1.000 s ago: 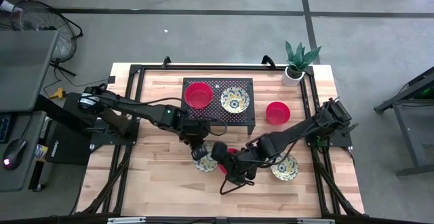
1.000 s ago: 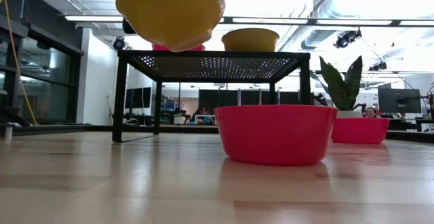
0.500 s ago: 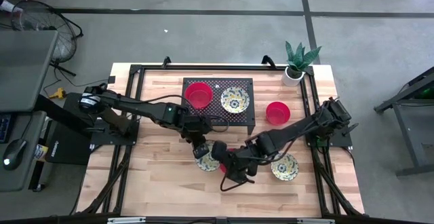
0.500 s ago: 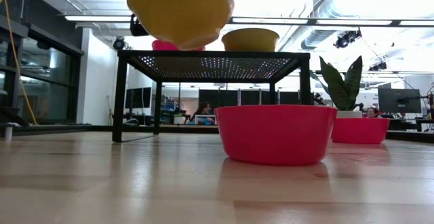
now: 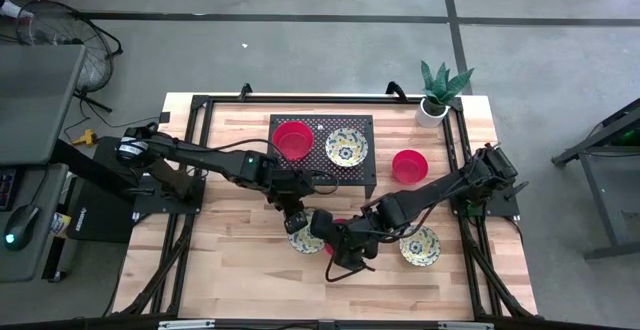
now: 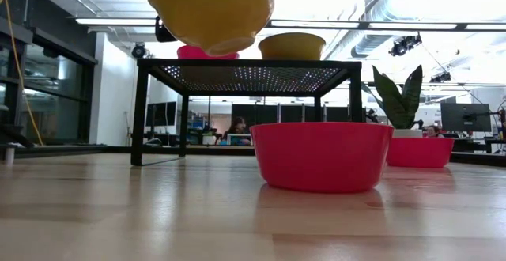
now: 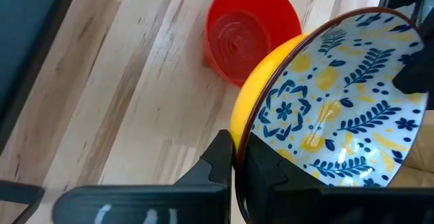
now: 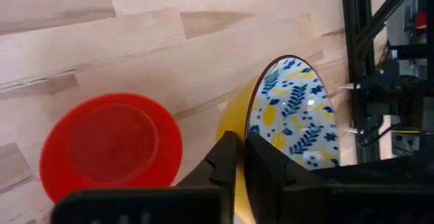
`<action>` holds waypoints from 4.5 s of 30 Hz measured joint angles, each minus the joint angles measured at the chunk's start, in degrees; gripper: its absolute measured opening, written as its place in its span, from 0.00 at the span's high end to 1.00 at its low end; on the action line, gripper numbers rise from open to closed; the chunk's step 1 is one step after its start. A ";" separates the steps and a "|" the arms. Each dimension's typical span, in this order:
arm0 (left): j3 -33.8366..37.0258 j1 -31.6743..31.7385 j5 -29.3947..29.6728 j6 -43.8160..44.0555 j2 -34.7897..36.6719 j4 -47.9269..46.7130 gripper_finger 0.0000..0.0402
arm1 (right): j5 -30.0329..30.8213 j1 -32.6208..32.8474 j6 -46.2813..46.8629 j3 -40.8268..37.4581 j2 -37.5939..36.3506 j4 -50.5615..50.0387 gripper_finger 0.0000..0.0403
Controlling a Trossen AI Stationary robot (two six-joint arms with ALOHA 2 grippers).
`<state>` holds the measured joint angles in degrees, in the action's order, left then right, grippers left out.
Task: Pick & Place Mini bowls
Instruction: Stack the left yellow patterned bowl on top of the yellow patterned bowl on the shelf
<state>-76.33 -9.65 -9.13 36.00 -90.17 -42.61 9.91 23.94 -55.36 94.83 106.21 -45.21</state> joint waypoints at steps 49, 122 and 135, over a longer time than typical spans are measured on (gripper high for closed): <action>-19.47 11.20 -0.82 -18.37 -0.77 -2.55 0.84 | 13.81 1.81 31.21 0.04 -11.10 -14.16 1.00; -23.35 19.02 0.88 -68.77 16.61 -16.81 0.84 | 13.55 -19.54 56.85 10.43 -3.37 -21.11 1.00; -23.35 19.02 0.74 -68.77 16.63 -18.68 0.84 | 12.69 -19.50 56.33 7.54 -3.45 -22.72 1.00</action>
<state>-99.68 9.37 -8.39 -32.77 -73.54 -61.29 22.60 4.45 0.97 102.37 102.76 -67.93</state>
